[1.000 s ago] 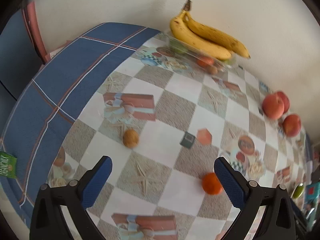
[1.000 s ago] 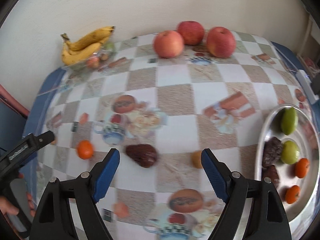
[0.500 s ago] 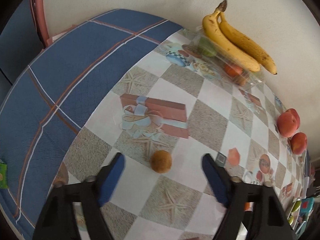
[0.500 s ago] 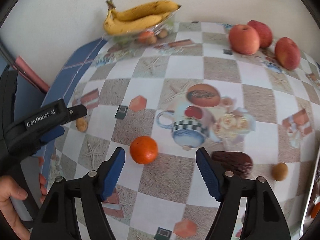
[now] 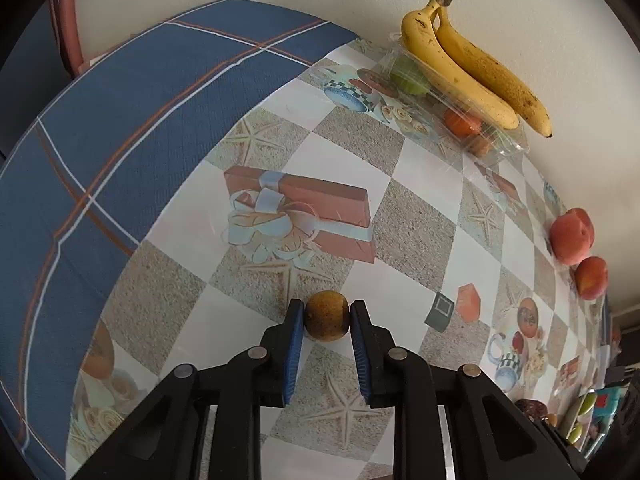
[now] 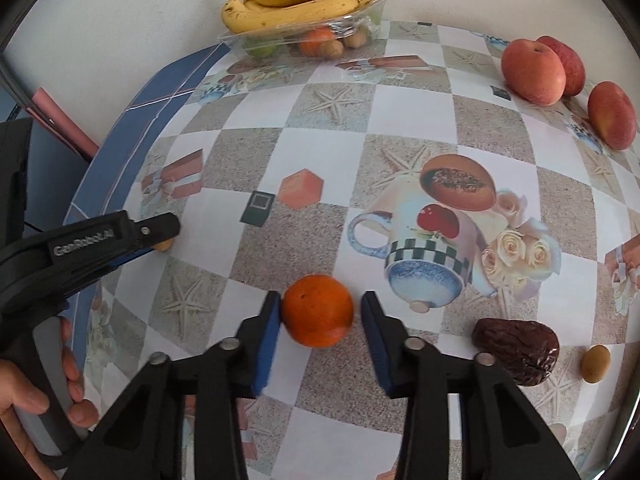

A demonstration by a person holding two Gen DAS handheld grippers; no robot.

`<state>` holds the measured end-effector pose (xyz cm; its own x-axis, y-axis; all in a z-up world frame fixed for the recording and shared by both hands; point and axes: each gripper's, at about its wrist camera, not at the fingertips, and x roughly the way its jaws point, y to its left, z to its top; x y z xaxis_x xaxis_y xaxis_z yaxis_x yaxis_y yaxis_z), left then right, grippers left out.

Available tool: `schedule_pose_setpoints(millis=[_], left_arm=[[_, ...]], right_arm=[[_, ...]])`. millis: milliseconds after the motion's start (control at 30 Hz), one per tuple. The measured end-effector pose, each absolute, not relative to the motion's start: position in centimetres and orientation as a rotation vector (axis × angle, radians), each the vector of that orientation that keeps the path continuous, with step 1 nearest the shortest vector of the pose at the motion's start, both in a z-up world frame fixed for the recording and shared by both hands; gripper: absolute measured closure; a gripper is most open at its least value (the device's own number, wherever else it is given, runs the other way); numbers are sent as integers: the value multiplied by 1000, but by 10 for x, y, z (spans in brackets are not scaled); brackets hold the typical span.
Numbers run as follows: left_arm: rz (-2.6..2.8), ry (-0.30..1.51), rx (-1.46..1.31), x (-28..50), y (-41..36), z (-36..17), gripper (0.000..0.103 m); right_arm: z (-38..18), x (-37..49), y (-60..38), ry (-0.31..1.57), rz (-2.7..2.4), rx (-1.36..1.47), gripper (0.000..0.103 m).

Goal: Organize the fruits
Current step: 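Close the left tool on a small brown round fruit while the right tool grasps a tangerine, then carry the brown fruit and tangerine over the steel plate and open both tools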

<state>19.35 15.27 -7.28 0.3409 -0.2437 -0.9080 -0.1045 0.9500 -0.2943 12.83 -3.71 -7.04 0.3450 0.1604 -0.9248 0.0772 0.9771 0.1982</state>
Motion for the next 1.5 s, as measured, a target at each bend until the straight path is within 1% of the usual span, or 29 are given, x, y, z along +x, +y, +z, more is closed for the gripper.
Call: schedule_pose_setpoints(millis=[200, 433, 733, 967, 1500], left_arm=[[-74, 1231, -323, 184, 148, -69, 78], [-84, 1250, -315, 157, 125, -55, 78], [-137, 1228, -256, 110, 72, -25, 78], [-162, 1236, -232, 82, 44, -23, 78], [-293, 1203, -123, 45, -47, -12, 78]], right_arm=[[-65, 123, -43, 1223, 51, 236, 67], [-49, 102, -66, 1223, -5, 276, 67], [-18, 54, -102, 1204, -90, 250, 67], [-1, 20, -136, 1192, -134, 275, 67], [11, -29, -200, 1159, -223, 343, 67]])
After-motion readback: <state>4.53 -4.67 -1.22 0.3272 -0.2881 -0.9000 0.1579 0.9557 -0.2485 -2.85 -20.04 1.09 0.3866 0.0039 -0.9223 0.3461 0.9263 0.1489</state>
